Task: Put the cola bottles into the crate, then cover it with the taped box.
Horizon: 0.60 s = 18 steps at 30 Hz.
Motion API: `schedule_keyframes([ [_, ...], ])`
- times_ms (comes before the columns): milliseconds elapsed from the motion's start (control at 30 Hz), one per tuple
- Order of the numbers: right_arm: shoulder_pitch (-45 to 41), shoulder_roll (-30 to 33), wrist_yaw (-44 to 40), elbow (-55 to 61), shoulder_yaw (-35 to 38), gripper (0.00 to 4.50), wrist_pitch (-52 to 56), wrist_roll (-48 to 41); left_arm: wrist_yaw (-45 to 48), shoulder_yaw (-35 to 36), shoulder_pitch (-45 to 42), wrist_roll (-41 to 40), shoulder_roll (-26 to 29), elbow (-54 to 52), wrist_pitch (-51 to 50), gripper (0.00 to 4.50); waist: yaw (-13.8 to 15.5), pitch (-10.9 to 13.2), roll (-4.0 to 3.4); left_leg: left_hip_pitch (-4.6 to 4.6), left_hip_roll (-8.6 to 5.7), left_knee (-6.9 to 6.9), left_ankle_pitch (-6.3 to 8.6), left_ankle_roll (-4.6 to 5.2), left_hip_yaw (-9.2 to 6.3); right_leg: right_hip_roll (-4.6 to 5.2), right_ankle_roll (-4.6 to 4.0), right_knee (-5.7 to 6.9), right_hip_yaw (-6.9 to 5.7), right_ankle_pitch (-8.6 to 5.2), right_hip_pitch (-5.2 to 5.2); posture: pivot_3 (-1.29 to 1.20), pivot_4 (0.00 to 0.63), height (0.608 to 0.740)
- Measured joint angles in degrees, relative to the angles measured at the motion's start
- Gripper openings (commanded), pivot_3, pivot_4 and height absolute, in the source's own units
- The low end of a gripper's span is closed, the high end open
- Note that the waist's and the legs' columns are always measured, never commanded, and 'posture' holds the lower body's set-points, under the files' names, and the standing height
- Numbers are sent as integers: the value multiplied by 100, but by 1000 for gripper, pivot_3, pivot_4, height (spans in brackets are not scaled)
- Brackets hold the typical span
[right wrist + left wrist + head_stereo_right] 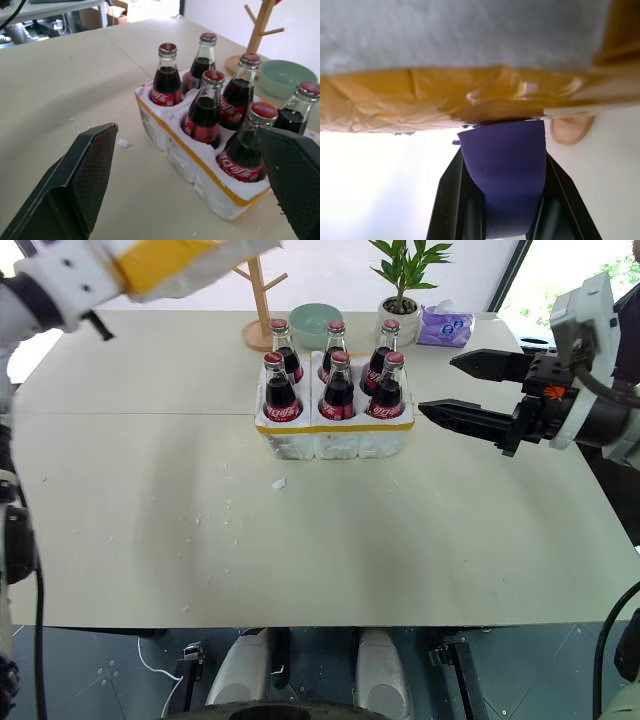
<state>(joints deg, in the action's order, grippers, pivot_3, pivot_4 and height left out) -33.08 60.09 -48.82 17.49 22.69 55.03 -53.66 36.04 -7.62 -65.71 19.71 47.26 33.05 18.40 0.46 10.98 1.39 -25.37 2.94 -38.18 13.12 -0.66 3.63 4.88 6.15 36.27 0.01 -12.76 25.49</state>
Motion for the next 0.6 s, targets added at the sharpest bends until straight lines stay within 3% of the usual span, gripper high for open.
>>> schedule_keyframes([
  [300, 414, -44, 433, 173, 387, 4500, 152, -270, -1434, -877, 544, 1822, -167, -675, 389, 333, 35, -1, 0, 1, 0, -2, 0, 1, -10, -4, 0, -3, 1, 0, -10, 0, 150, 740],
  [600, 824, -51, 685, 345, 645, 4500, 184, -399, -1398, -710, 916, 1945, -276, -1497, 62, 333, 39, -4, 2, 1, -1, -7, 0, 1, -17, -5, 0, -8, -1, 0, -19, 0, 150, 740],
])
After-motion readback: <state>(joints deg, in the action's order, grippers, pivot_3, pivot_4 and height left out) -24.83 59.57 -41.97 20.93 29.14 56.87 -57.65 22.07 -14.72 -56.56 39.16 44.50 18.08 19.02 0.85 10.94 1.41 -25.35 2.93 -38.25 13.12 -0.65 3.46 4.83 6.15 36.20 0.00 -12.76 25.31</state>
